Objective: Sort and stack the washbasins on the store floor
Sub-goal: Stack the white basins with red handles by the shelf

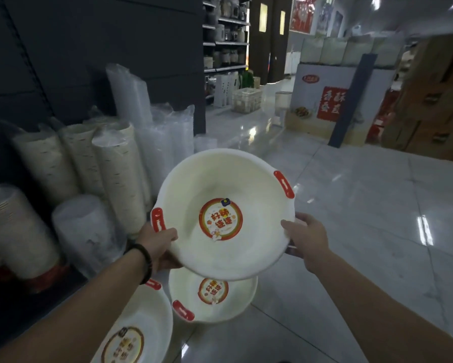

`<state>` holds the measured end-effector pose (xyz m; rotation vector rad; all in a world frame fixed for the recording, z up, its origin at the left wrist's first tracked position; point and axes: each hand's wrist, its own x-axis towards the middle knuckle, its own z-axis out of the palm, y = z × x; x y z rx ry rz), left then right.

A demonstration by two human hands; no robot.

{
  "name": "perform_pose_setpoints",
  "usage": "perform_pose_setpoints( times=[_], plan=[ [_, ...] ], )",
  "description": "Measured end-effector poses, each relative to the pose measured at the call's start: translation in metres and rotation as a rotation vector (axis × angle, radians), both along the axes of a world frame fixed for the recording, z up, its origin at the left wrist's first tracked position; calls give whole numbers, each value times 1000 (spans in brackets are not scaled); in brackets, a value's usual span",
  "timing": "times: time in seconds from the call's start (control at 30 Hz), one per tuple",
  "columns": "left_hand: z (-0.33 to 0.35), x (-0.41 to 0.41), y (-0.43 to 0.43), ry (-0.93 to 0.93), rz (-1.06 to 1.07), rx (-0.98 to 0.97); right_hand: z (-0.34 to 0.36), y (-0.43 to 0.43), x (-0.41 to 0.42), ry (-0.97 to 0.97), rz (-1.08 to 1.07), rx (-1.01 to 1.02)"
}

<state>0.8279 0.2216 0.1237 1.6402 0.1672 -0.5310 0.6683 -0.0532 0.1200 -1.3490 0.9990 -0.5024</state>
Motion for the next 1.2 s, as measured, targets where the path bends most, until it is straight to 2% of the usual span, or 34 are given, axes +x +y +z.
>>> perform_pose_setpoints(
  times=[0.13,0.33,0.4,0.5,0.67,0.9,0.97,1.2],
  plan=[
    [-45,48,-23,10,-27,60,-39,-33,43,29,42,22],
    [-148,70,-37,302,40,69,-143,-56,110,228,97,10],
    [-187,69,-39,341,103,72,-177,-59,122,299,131,-24],
    [-260,68,-39,325,223,229,-219,-58,128,386,205,-20],
    [-286,31,-44,210,219,579,-273,-43,121,502,294,90],
    [-311,25,-55,280,113,832,-300,-31,108,537,315,230],
    [-318,22,-59,245,113,855,-309,-35,99,557,280,244],
    [-334,1,-73,146,120,725,-322,-58,57,703,254,378]
  ],
)
